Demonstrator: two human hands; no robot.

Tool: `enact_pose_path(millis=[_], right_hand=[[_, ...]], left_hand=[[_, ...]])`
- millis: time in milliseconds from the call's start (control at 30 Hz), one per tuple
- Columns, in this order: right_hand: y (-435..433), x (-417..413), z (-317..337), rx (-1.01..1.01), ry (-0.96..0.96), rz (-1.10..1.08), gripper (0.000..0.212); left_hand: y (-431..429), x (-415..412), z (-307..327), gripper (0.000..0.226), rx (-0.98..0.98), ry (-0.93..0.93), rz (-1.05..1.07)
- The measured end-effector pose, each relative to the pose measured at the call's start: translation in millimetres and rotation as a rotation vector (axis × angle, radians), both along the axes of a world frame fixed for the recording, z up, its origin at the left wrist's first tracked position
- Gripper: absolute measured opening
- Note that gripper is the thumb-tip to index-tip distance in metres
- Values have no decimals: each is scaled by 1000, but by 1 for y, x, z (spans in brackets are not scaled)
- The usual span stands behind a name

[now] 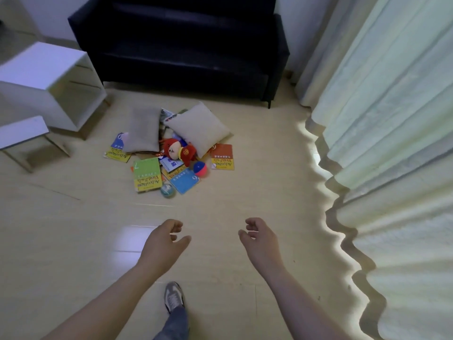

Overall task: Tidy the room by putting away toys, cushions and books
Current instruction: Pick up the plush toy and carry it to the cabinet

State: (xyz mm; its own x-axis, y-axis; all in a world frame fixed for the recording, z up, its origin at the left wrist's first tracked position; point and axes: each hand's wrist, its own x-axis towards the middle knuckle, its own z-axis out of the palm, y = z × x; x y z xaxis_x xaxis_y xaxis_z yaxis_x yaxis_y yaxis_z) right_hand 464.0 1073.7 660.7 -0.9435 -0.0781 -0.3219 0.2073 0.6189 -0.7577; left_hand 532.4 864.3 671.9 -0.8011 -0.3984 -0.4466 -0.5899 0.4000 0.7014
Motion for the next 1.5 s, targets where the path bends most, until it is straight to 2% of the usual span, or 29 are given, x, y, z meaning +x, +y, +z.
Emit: enact_pose_path(millis=[267, 600, 933, 1100, 1500], right_hand=[[-105, -64, -3, 12, -47, -10, 30], [-176, -156, -11, 20, -76, 7, 33], [-232, -297, -47, 60, -135, 71, 34], [-253, -368, -72, 141, -152, 144, 36], [-302, -450, -155, 240, -252, 161, 37]], left_hand=[[-120, -72, -2, 39, -25, -23, 15], [-191, -152, -14, 44, -34, -72, 31], [-250, -279, -46, 44, -63, -116, 65], [-268, -342, -74, 46, -63, -155, 74], [-320, -412, -172, 51, -61, -305, 38]])
